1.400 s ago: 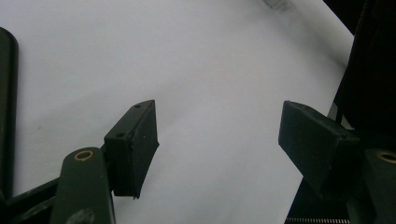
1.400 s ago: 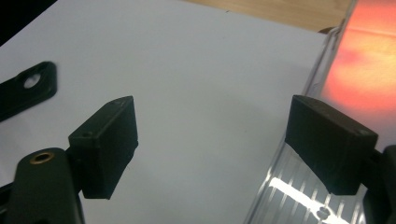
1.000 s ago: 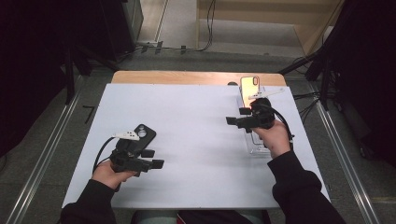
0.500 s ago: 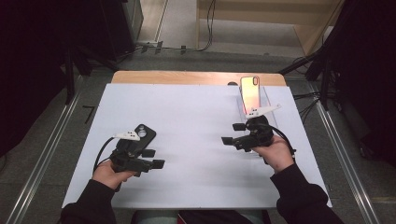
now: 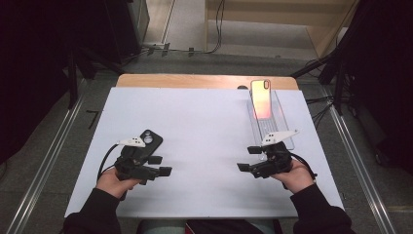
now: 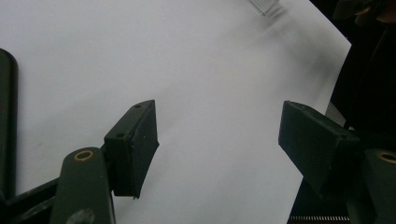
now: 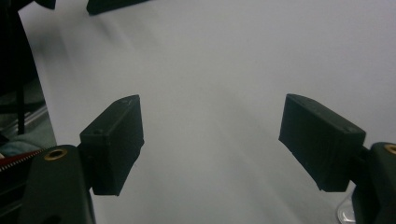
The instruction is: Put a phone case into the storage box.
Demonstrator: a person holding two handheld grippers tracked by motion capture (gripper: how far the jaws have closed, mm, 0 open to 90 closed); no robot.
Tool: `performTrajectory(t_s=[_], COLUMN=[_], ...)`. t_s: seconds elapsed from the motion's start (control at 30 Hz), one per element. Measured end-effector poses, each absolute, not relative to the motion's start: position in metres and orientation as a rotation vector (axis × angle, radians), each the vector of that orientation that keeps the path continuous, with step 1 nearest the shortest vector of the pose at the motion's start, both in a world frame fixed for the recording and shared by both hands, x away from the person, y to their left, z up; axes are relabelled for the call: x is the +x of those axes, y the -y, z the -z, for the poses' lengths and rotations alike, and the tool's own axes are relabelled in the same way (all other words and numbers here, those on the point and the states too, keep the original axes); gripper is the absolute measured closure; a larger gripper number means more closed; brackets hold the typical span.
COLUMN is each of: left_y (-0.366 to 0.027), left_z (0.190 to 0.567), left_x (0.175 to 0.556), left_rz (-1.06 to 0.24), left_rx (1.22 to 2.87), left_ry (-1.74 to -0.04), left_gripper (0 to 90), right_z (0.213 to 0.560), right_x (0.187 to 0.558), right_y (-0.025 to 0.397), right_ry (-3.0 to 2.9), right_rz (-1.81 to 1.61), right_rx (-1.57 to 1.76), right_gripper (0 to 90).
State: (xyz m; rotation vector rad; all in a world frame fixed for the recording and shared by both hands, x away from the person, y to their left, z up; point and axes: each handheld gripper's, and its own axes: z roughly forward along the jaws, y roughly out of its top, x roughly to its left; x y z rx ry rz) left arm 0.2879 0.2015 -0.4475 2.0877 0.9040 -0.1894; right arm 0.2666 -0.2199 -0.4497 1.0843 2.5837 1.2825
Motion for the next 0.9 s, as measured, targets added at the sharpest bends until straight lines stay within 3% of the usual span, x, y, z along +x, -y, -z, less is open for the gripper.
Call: performTrajectory(t_s=[0.9], left_y=[-0.207], left_z=[0.449], left_x=[0.282], left_rz=[0.175], left_rx=[2.119], left_ry=[-0.856], left_gripper=[28.6], right_z=[0.476], right_x=[0.245], right_y=[0.248], right_ry=[-2.627], right_rz=[-1.211], right_rx=[1.190], right_gripper=[19.6])
